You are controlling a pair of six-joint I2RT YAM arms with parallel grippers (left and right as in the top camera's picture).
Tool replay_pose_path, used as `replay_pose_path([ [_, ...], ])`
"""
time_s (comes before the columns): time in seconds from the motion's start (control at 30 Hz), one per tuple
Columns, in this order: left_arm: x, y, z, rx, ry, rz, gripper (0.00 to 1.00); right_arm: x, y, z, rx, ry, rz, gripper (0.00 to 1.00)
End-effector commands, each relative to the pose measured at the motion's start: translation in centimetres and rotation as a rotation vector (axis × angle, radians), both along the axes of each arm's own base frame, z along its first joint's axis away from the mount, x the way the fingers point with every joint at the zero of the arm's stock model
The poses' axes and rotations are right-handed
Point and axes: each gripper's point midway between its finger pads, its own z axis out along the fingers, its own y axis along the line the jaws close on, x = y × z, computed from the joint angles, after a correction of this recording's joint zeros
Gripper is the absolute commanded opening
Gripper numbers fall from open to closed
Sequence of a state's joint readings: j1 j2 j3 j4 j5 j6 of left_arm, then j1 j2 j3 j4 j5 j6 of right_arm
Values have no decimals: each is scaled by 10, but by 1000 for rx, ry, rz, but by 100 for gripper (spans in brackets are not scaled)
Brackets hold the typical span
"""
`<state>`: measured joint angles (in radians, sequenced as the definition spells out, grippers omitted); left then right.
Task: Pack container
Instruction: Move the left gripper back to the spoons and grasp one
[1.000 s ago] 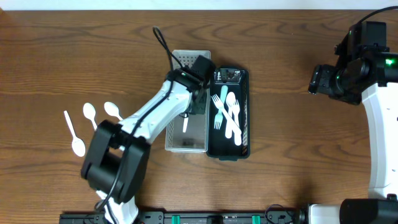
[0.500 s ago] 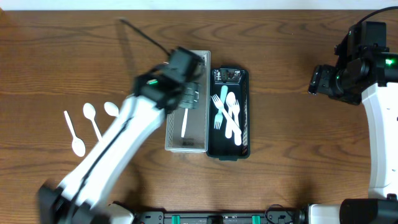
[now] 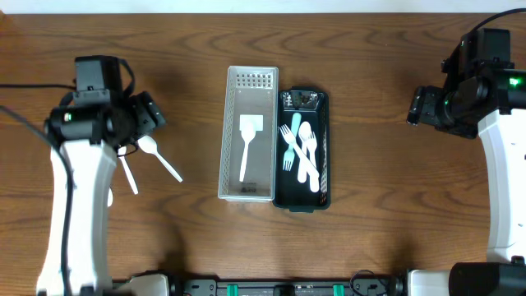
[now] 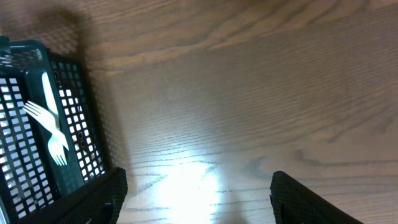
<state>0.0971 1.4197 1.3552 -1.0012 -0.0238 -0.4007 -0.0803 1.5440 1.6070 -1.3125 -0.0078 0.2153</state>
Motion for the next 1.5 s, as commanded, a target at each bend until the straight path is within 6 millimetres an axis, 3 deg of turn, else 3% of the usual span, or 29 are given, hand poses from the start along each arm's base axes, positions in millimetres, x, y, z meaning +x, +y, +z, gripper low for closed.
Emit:
replay_pose_path([
  [0.0, 5, -6, -49, -145, 115, 42, 93, -1, -1, -2, 0, 8, 10, 77],
  [0.23, 15, -11, -122, -228, 302, 49, 92, -1, -1, -2, 0, 8, 10, 77],
  [0.5, 17, -13, -174, -257, 411, 57, 92, -1, -1, -2, -1, 8, 11, 77],
  [0.77, 18, -13, -194, -259, 439, 59, 92, -2, -1, -2, -1, 10, 11, 77],
  [1.2, 1, -15, -223, -266, 496, 65, 92, -3, -1, -3, 0, 15, 10, 77],
  [1.47, -4, -11, -223, -233, 517, 44, 78, -3, -1, -3, 0, 16, 10, 77],
])
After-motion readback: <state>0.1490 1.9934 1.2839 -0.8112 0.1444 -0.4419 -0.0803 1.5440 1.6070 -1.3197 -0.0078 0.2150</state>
